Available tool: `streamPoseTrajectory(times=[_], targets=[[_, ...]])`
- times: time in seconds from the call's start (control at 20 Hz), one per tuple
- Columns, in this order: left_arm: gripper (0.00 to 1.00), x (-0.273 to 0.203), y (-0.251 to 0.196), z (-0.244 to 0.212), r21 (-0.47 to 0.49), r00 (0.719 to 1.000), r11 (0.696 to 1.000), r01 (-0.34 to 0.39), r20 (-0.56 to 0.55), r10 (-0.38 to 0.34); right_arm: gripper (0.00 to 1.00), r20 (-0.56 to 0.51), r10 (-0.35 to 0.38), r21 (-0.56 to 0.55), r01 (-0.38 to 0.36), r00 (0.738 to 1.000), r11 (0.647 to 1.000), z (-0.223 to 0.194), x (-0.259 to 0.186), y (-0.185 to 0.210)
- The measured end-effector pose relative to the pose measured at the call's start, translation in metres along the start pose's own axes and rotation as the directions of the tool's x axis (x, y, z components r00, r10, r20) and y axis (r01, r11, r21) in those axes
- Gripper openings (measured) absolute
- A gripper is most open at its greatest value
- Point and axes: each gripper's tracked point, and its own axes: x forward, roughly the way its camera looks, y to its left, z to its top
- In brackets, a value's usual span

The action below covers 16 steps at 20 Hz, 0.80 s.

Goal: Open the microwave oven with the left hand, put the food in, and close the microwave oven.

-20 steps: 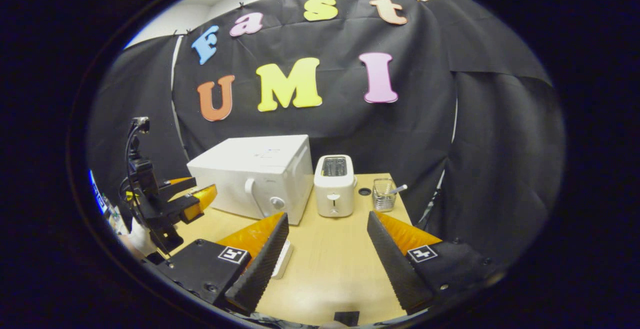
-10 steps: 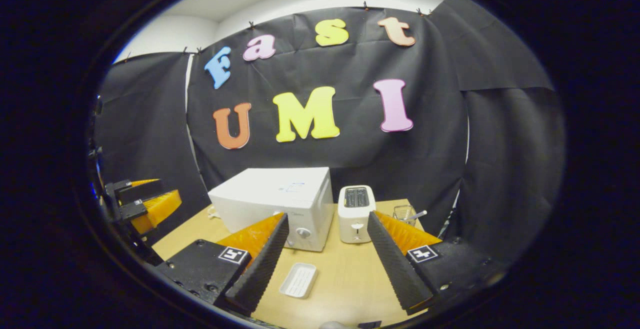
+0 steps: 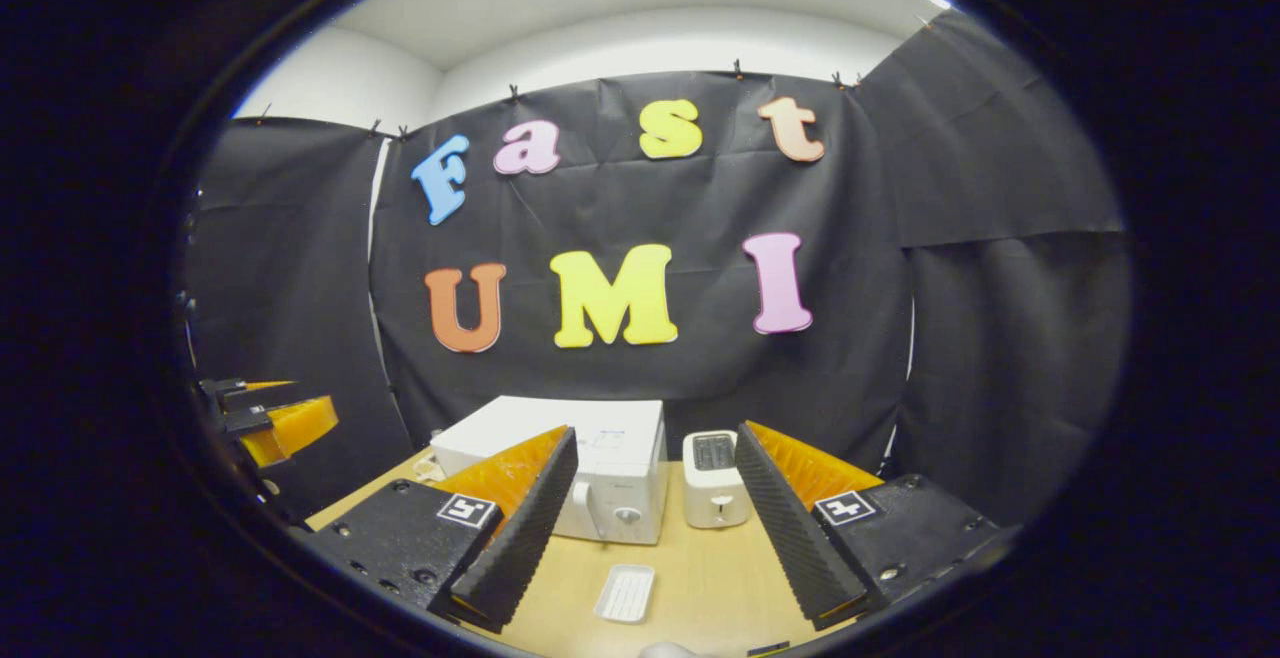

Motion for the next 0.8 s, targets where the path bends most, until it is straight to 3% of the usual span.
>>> streamPoseTrajectory(times=[0.8], targets=[[0.95,-0.01,0.007,0.034,0.01,0.996,0.999,0.049,0.07,-0.05,1.0,0.023,-0.071,-0.035,0.071,0.997,0.997,0.02,-0.03,0.019]])
